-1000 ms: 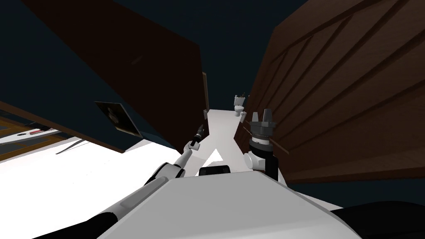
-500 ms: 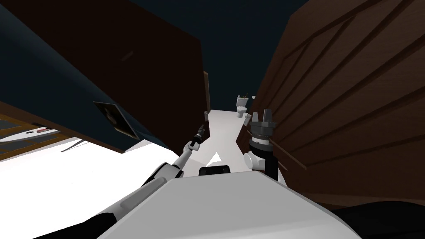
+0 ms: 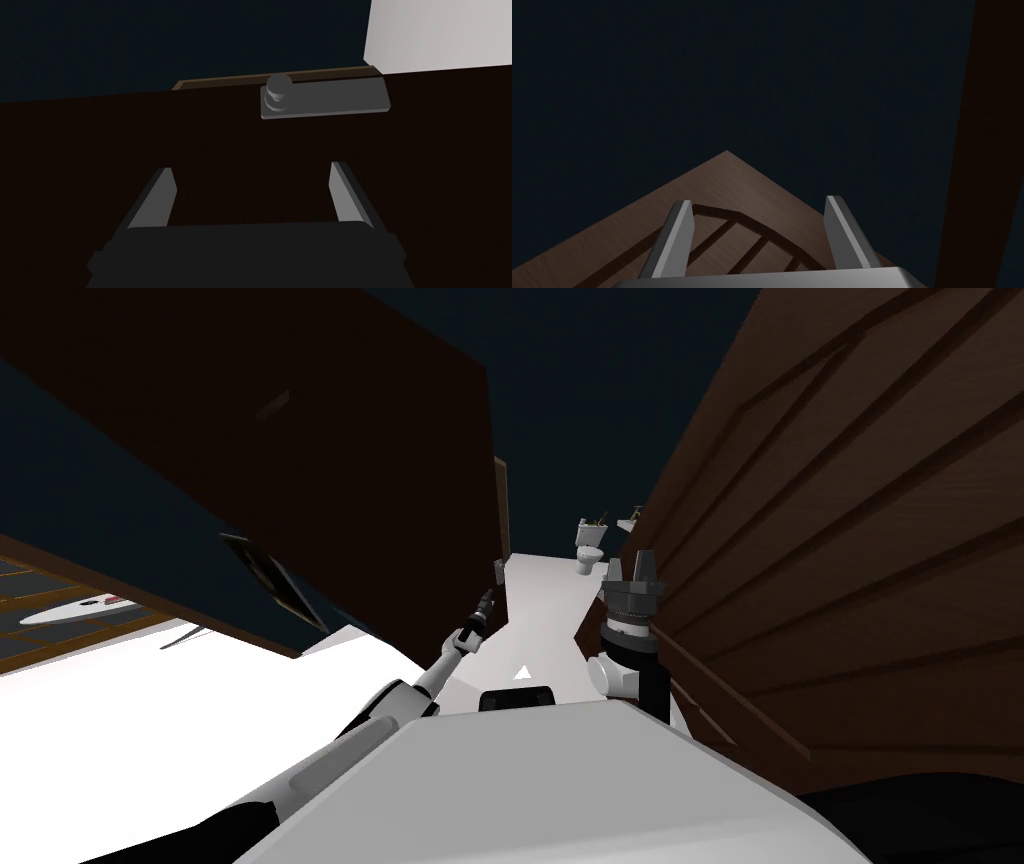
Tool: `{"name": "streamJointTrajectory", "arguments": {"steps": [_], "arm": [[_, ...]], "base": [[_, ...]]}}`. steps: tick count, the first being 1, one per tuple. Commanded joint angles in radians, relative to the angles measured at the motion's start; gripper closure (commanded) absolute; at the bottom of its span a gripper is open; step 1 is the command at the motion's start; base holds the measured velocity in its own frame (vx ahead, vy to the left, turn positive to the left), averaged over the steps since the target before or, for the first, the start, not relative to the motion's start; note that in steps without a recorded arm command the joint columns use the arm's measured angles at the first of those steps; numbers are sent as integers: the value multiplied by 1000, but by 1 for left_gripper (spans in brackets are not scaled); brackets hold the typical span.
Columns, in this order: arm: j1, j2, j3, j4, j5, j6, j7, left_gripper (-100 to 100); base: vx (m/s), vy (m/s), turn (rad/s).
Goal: Push the door open
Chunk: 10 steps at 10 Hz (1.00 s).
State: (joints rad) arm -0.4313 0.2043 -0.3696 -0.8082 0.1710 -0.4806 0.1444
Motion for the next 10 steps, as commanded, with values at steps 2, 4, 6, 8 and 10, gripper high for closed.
{"name": "streamJointTrajectory", "arguments": {"steps": [2,4,6,8,10], "arm": [[8,16,-39,-18,31,0,-2,-100],[12,29,-73,-32,60,0,-5,-100],[16,39,-100,-42,82,0,-6,-100],[19,48,-126,-52,104,-1,-8,-100],[22,56,-150,-62,124,-1,-10,-100]], "base": [[232,-42,62],[216,-42,75],[214,-30,59],[193,-32,61],[178,-53,51]]}}
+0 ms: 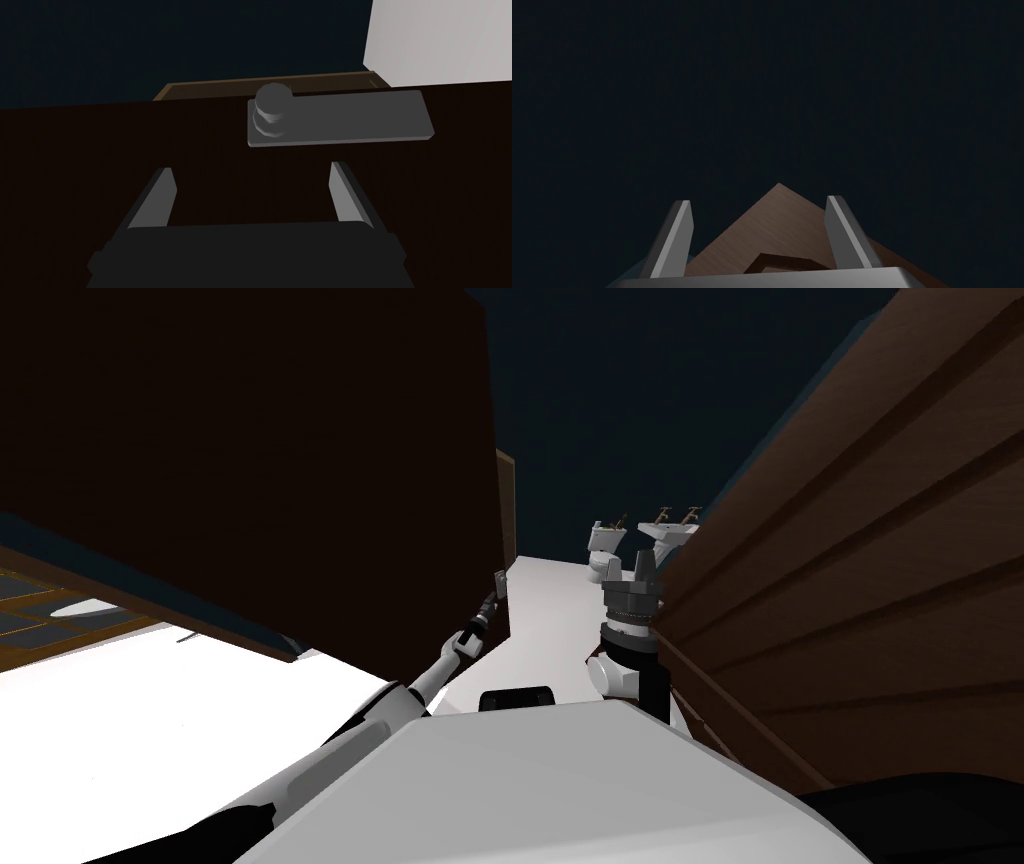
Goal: Push the door open
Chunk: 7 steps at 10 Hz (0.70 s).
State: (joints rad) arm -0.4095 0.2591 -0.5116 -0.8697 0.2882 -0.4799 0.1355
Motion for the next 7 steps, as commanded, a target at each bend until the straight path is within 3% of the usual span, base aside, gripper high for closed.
{"name": "streamJointTrajectory", "arguments": {"steps": [1,7], "arm": [[2,6,-20,-5,16,-2,-2,-100],[10,27,-82,-29,68,-2,-6,-100]], "base": [[183,-49,52],[203,-36,43]]}}
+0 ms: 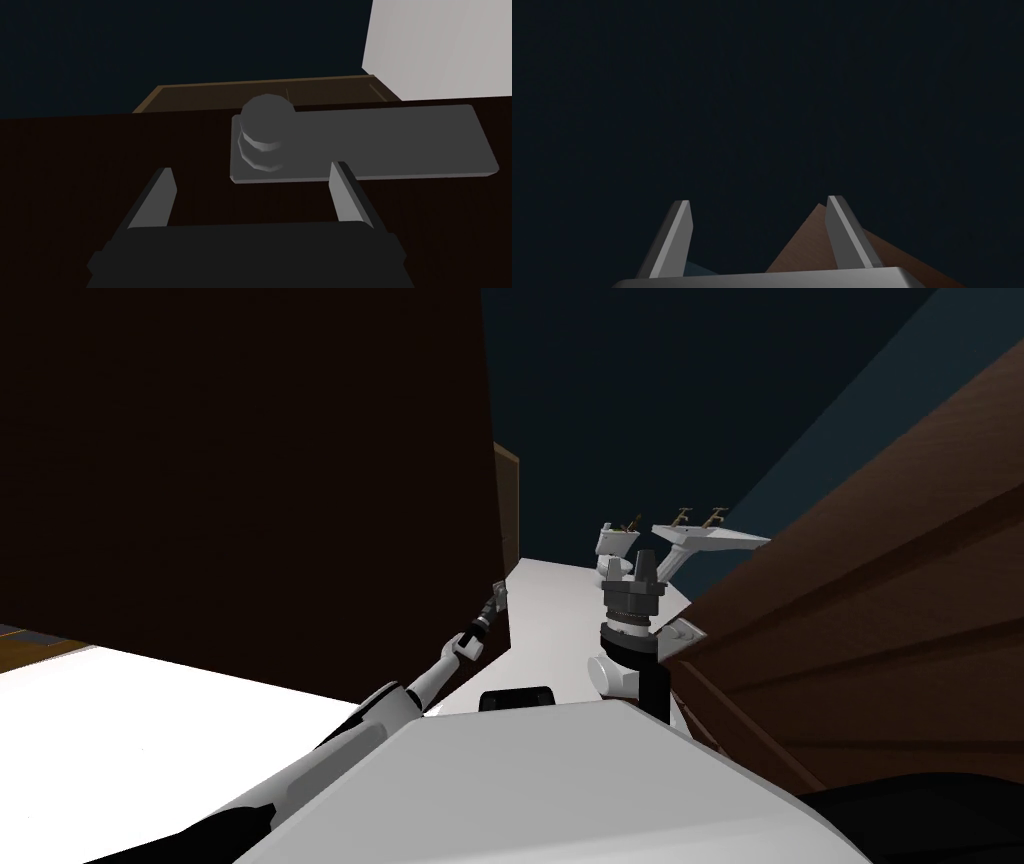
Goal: Push the door open
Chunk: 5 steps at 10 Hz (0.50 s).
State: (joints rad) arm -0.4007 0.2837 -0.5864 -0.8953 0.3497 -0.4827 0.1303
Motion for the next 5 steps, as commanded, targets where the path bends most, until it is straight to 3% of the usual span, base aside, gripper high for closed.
{"name": "streamJointTrajectory", "arguments": {"steps": [1,5], "arm": [[2,6,-16,-7,13,1,-1,-100],[7,17,-48,-20,40,1,-4,-100]], "base": [[210,-32,51],[205,-64,36]]}}
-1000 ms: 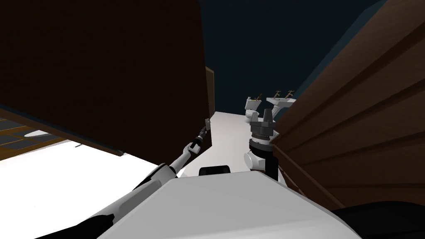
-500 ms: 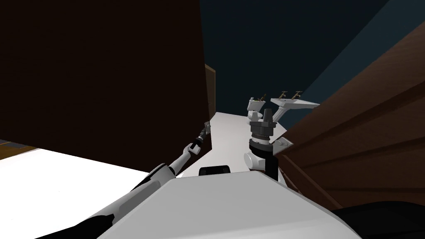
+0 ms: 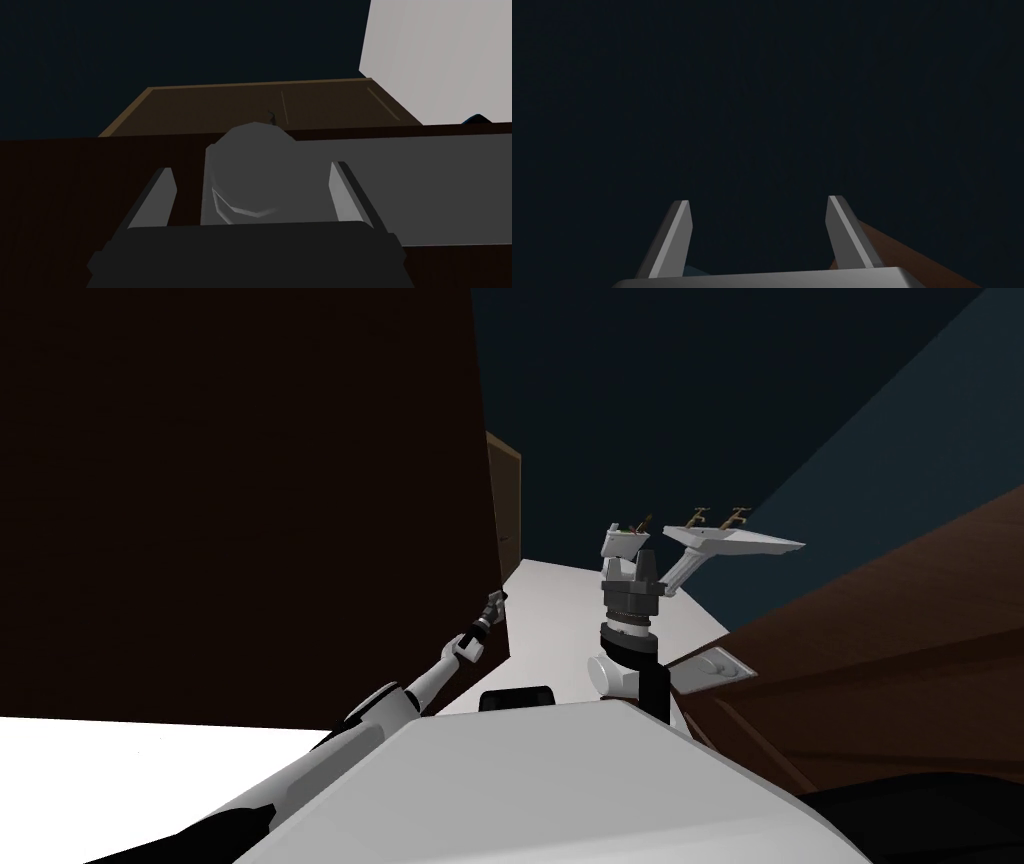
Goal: Push the door open
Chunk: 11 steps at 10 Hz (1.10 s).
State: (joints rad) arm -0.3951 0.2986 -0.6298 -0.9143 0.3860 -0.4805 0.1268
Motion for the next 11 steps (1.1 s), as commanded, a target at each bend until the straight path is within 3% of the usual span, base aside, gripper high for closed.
{"name": "streamJointTrajectory", "arguments": {"steps": [1,2,7,11], "arm": [[0,0,0,0,0,0,0,-100],[0,0,0,0,0,0,0,100],[0,0,0,0,0,0,0,100],[3,-17,22,5,-12,8,-10,100]], "base": [[82,-24,8],[-10,2,-4],[-15,1,-8],[108,-64,202]]}}
